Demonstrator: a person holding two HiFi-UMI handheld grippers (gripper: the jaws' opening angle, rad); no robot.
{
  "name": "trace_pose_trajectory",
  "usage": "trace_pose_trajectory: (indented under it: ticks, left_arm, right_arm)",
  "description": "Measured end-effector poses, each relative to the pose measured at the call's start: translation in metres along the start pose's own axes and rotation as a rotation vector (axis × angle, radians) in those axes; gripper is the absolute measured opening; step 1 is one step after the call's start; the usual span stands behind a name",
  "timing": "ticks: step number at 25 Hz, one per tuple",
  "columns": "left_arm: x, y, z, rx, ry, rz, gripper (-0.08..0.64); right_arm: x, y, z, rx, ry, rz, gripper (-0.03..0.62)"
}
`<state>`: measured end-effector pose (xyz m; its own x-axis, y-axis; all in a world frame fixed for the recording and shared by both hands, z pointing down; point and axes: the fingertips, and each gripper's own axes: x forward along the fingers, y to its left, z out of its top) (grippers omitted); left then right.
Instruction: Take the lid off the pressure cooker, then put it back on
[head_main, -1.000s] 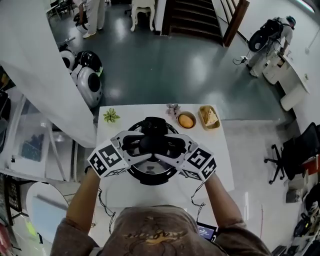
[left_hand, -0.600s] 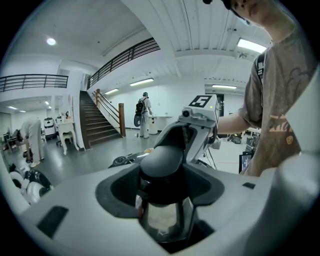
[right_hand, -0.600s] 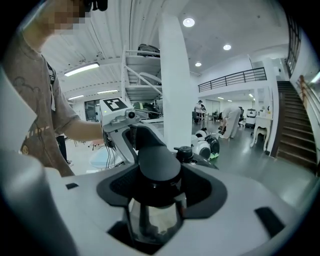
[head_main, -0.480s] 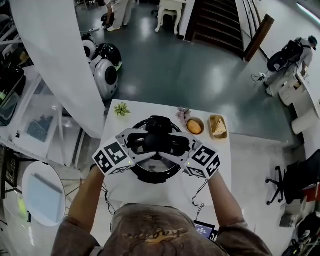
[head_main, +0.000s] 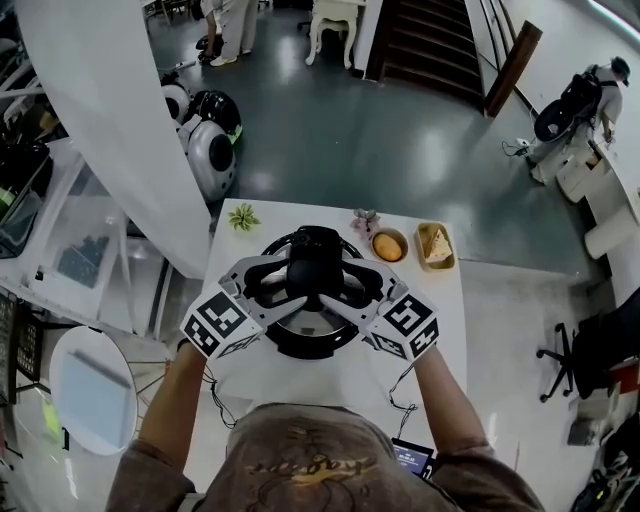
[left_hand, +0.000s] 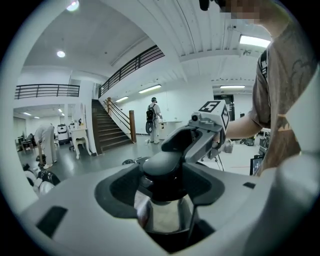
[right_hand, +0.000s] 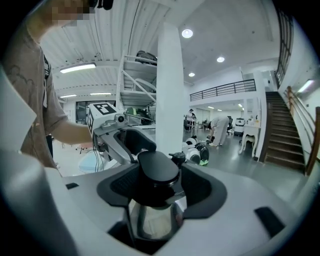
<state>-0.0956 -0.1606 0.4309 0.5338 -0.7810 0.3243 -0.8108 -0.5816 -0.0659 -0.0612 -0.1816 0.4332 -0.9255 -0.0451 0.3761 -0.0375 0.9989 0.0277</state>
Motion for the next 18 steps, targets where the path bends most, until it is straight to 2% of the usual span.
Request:
trace_pose_trajectory:
  ticks: [5,10,14,18]
  left_arm:
    - [-0.031,0.007,0.014,-0.048,-0.096,0.096,0.272]
    - [-0.063,0.01,0.014,-0.12,-0.171,0.234,0.272]
    - [-0.081,0.005,0.013,-0.185,-0.225,0.342,0.234]
    - [-0.088,-0.011,0.001,-0.23,-0.23,0.428,0.177]
  right_arm:
    - [-0.031,-0.005,0.011,0.05,-0.095,-0.11,0.246]
    - [-0.063,-0.006,0.006,0.118,-0.171,-0.237,0.233]
    - [-0.084,-0.006,-0.006,0.157,-0.218,-0.31,0.169]
    - [-0.103,-0.005,-0.019,0.188,-0.241,-0.347,0.109]
